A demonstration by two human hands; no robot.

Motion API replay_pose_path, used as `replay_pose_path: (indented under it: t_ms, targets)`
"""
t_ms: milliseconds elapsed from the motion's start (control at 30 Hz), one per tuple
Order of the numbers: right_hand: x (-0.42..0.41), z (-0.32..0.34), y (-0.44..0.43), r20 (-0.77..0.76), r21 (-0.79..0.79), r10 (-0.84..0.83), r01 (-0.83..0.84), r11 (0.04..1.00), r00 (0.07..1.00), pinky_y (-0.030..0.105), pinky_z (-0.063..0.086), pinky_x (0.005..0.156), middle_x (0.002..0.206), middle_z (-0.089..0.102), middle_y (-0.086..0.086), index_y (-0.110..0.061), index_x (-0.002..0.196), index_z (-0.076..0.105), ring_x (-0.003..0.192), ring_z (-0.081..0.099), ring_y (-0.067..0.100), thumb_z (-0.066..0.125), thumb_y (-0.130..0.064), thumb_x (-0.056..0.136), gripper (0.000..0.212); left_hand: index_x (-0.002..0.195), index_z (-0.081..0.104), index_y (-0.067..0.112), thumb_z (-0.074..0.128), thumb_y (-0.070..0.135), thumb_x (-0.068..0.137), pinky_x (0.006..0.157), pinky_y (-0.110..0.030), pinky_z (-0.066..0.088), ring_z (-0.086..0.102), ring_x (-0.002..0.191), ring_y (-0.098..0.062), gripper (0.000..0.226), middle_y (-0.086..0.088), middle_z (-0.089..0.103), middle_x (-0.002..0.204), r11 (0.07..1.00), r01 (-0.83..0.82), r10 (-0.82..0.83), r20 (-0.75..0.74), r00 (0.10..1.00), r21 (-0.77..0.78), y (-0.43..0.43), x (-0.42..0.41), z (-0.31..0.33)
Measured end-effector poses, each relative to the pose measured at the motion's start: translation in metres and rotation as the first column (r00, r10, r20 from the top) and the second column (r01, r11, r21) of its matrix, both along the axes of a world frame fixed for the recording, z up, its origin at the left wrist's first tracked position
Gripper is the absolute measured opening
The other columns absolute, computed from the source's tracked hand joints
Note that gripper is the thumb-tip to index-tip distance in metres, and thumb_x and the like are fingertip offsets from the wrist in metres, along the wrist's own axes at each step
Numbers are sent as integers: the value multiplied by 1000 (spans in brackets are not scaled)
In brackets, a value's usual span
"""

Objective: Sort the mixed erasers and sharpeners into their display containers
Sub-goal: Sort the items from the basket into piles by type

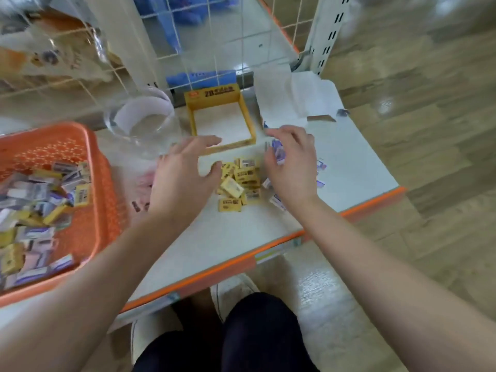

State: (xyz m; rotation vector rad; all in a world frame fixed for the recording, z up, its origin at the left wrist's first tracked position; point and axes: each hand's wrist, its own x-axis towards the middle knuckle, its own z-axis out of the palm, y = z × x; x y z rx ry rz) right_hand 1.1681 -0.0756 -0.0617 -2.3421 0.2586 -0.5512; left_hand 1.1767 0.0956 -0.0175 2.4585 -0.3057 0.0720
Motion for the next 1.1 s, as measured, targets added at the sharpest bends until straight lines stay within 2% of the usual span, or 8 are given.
replay_pose_path:
  t_ms: [67, 167, 333, 433, 567, 833, 1000, 1100]
  targets:
    - [-1, 9, 28, -4, -7, 130, -130, 992, 992, 36, 41, 91, 108, 58, 11, -10, 104, 68, 103, 54, 30, 55, -10, 77, 30, 117, 63, 24, 63, 14, 85, 91, -39, 40, 55, 103, -22, 33, 5, 60, 112, 994, -98, 97, 35, 995, 38, 36, -12, 8]
    - [-4, 22, 66, -31, -35, 302, -303, 952, 953, 38, 43, 87, 107, 58, 12, -9, 104, 68, 99, 54, 32, 57, -9, 77, 28, 116, 62, 25, 60, 12, 85, 82, -33, 37, 54, 103, -25, 33, 0, 61, 114, 959, -270, 271, 2, 963, 86, 90, -28, 12]
    - [-11, 46, 127, -114, -37, 562, -569, 822, 819, 14, 28, 86, 110, 57, 11, -6, 108, 66, 103, 53, 29, 62, -4, 81, 28, 113, 65, 19, 65, 10, 82, 79, -36, 41, 58, 98, -32, 32, -9, 65, 112, 892, -427, 428, 29, 903, 150, 172, -50, 13]
    - [-18, 57, 162, -132, 6, 673, -679, 734, 727, 15, 29, 88, 111, 59, 12, -4, 110, 66, 104, 55, 27, 62, -5, 82, 28, 111, 65, 15, 66, 14, 82, 80, -37, 43, 59, 98, -33, 29, -10, 65, 111, 863, -469, 476, 5, 879, 189, 203, -62, 8]
    - [-19, 59, 204, -204, 62, 693, -698, 714, 691, 19, 31, 95, 118, 58, 9, -7, 116, 63, 110, 54, 22, 61, -10, 86, 30, 113, 64, 16, 64, 15, 81, 85, -39, 42, 55, 104, -34, 31, -11, 64, 113, 859, -450, 476, -57, 878, 246, 225, -67, 1]
    - [-7, 41, 271, -357, -32, 731, -790, 612, 581, 24, 31, 98, 126, 57, 6, -12, 123, 59, 117, 50, 21, 61, -18, 88, 36, 118, 63, 17, 63, 15, 81, 92, -36, 42, 53, 110, -33, 37, -12, 60, 119, 819, -482, 555, -216, 804, 312, 282, -70, -4]
    - [0, 22, 291, -503, -58, 711, -840, 539, 491, 34, 31, 108, 138, 48, 5, -13, 134, 47, 128, 42, 22, 65, -19, 86, 52, 120, 60, 16, 65, 17, 80, 89, -36, 46, 54, 109, -30, 40, -11, 60, 119, 846, -369, 488, -283, 825, 384, 295, -63, -6]
    - [12, 14, 297, -550, -93, 668, -832, 547, 501, 33, 27, 110, 145, 39, 7, -13, 140, 39, 133, 36, 24, 66, -14, 84, 62, 128, 54, 21, 67, 24, 81, 92, -38, 47, 52, 116, -26, 49, -6, 57, 128, 859, -269, 425, -315, 848, 435, 298, -53, -8]
